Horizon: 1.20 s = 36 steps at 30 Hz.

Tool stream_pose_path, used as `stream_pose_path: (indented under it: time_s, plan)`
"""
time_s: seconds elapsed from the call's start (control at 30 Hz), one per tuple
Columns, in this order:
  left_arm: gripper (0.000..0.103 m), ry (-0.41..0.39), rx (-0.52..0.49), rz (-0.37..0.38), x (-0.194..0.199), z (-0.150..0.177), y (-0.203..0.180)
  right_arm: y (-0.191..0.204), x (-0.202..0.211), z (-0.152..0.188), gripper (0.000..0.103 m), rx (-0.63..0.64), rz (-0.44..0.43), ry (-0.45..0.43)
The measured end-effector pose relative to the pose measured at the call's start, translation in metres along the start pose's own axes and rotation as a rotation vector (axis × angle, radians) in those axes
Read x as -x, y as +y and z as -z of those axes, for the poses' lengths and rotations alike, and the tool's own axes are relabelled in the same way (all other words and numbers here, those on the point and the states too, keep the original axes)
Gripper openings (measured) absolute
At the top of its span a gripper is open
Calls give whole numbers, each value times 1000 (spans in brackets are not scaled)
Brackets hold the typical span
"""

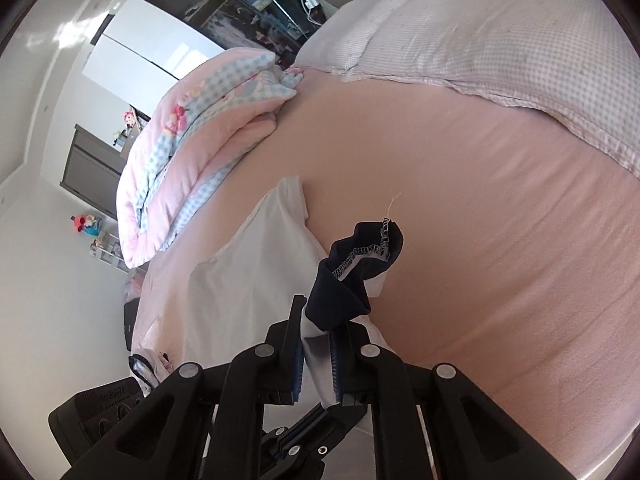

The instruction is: Fold clothes

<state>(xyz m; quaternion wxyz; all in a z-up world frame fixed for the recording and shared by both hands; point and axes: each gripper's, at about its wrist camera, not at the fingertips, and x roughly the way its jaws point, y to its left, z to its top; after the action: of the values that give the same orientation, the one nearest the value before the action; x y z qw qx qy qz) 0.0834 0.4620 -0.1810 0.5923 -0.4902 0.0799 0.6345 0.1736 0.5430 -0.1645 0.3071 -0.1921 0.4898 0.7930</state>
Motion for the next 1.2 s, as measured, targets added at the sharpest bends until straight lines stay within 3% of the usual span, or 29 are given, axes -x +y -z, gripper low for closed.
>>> stream_pose_path:
  time_s: [0.27,0.6,1.0,1.2]
  plan:
    - [4,-27,32,20,13,2,9,26,-6,7,9,68,-79,49]
    - [4,-16,45,4,13,13,22,49,-26,33,9,220,-83,206]
    - [4,-19,45,-23,17,23,28,53,-36,51,9,311,-16,321]
    - [7,61,22,-30,11,21,21,51,-30,52,14,321,7,360]
